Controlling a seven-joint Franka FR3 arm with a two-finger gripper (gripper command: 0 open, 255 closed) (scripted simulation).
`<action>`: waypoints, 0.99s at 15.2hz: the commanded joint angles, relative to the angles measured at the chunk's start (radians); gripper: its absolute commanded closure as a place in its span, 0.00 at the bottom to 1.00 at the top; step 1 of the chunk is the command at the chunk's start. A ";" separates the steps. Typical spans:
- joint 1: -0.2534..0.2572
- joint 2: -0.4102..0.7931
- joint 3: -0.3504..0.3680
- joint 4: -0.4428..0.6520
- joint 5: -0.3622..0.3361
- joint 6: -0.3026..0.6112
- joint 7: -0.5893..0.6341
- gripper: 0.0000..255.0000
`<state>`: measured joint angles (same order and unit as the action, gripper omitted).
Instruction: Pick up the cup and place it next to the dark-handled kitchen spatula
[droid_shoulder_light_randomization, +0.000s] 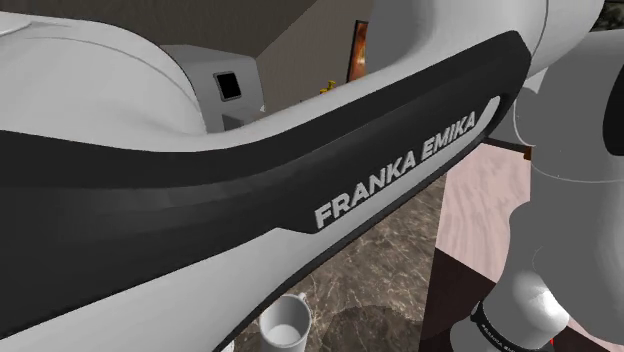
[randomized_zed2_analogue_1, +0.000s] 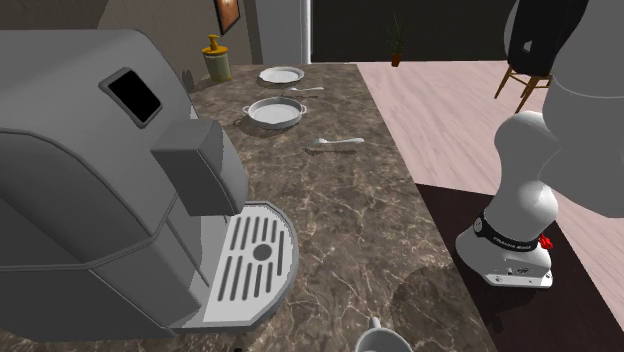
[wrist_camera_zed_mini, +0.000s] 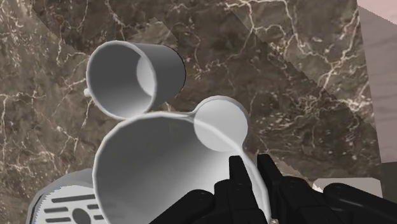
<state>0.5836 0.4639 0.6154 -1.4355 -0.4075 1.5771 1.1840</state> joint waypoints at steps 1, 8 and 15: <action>-0.003 0.004 -0.002 -0.022 -0.003 0.025 0.005 1.00; -0.009 0.023 -0.009 -0.089 -0.017 0.105 0.026 1.00; -0.010 0.043 -0.016 -0.129 -0.031 0.159 0.042 1.00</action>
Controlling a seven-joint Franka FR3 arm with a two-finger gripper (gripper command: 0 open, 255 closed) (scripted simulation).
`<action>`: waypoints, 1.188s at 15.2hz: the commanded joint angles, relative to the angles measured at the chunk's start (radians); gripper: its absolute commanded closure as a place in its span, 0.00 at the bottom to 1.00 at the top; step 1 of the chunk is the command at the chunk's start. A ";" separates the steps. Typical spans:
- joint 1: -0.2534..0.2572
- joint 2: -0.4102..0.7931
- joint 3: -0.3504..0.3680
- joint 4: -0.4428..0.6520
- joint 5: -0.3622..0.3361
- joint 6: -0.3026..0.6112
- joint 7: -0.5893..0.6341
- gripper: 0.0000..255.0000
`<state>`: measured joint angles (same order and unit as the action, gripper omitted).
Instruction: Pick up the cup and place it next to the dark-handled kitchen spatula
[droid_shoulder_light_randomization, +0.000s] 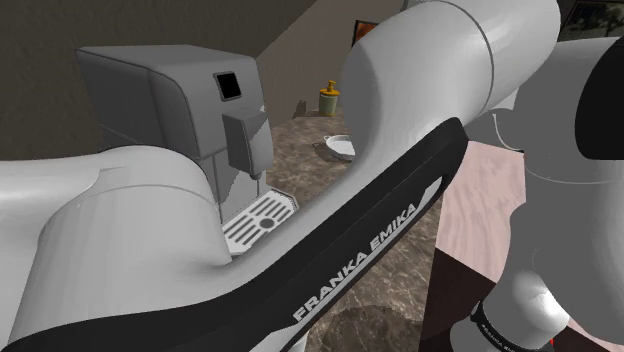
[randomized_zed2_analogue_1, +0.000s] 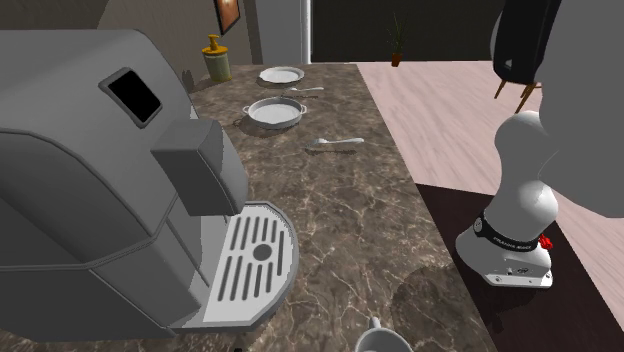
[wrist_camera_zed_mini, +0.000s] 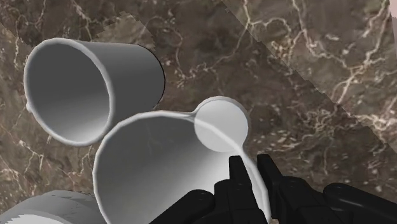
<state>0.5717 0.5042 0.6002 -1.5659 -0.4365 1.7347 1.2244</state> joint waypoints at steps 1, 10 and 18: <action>0.002 0.003 -0.001 0.002 -0.002 0.001 0.002 1.00; 0.002 0.003 -0.001 0.002 -0.002 0.001 0.002 0.00; 0.037 0.010 0.007 0.138 0.008 -0.124 -0.014 0.00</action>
<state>0.6066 0.5138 0.6063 -1.4366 -0.4297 1.6192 1.2112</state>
